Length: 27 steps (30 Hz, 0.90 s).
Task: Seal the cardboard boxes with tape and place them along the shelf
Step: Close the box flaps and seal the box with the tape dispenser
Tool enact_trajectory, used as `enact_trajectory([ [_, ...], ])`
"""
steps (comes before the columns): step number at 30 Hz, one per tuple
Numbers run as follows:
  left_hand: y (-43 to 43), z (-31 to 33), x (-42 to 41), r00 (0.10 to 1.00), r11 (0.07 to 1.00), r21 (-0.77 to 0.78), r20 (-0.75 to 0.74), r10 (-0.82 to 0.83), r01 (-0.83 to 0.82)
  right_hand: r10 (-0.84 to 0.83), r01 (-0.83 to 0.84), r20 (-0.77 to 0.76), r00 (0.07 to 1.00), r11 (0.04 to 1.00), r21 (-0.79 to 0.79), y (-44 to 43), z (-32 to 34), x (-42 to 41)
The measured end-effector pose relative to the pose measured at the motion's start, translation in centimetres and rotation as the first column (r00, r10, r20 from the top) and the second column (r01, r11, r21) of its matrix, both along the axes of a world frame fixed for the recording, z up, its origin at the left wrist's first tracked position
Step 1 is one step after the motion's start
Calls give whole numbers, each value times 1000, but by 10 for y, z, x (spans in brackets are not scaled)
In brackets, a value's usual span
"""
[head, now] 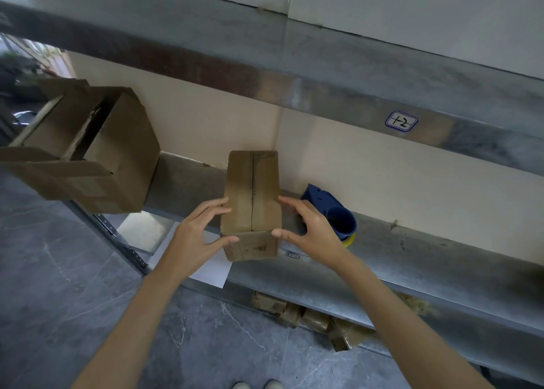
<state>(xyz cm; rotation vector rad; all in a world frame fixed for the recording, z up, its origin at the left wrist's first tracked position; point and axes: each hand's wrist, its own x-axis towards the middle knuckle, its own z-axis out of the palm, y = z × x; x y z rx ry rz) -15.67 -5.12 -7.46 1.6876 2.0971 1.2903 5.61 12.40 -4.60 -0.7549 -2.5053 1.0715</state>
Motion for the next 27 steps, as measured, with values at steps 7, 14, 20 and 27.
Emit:
enact_trajectory([
  [7,-7,0,-1,993,994,39,73,97,-100,-39,39,-2,999,991,131,-1,-2,-13],
  [14,-11,-7,4,958,971,59,184,218,-232,-12,17,-28,1000,979,205,-10,-3,-19],
  [20,-5,-14,37,883,925,17,305,356,-379,-108,121,-83,991,977,177,-22,-10,-30],
  [27,10,-14,84,826,851,-121,205,524,-510,-135,156,-137,981,975,159,-24,-11,-34],
])
